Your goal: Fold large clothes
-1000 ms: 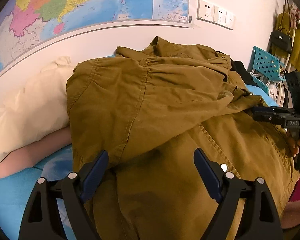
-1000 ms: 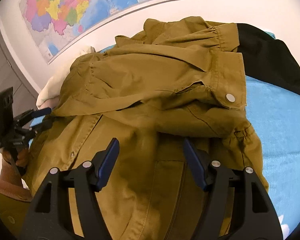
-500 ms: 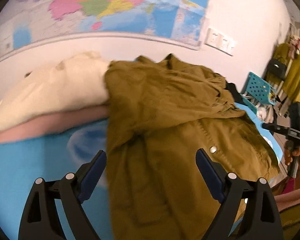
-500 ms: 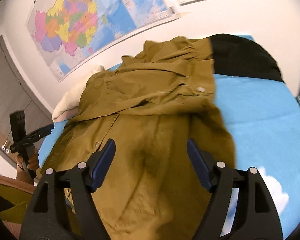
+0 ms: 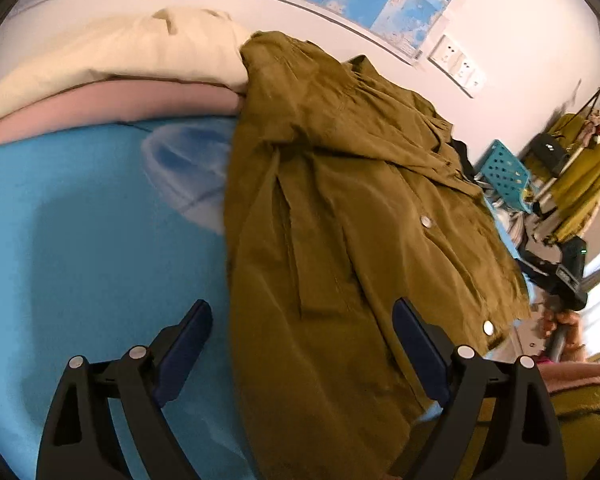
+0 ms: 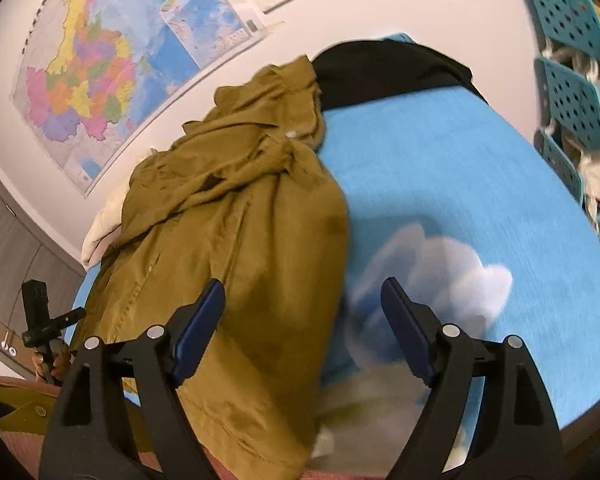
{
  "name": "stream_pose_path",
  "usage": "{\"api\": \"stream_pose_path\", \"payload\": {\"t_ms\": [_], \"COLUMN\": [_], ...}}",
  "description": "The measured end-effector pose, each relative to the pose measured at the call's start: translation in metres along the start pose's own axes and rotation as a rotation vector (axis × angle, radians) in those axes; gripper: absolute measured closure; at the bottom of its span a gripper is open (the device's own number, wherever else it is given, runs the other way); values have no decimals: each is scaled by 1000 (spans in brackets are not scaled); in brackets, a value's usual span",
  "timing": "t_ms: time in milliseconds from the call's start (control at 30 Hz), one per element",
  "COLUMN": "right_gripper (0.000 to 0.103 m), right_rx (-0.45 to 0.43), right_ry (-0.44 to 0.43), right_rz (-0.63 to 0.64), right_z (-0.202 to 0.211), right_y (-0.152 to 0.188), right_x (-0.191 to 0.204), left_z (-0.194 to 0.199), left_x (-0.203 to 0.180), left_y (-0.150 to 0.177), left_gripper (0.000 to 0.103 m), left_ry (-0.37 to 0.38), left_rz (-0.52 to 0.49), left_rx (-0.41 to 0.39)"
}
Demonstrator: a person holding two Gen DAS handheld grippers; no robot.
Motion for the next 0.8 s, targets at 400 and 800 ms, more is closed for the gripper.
{"api": "stream_pose_path", "payload": {"t_ms": [400, 800], "right_gripper": [33, 91], "right_rx": [103, 117], "right_ry": [-261, -431], "right_rz": [64, -32], "right_z": [-2, -8], "right_y": [38, 34], "right_x": [41, 58], "left_z": [5, -18], "left_x": [-41, -44], "left_y": [25, 12], "left_gripper": [15, 92], "left_ry": [296, 232], "left_rz": [20, 91], "left_rx": [73, 94]}}
Point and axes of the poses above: each gripper's, at about its wrist camera, not at the fingertips, and z roughly against the way its jaws point, x to its left, y to its underside, the point moved 10 cm from there along -z, roughly the way its jaws point, and after that the axes turned 4 degrees about -z, right-handed, at the moved point
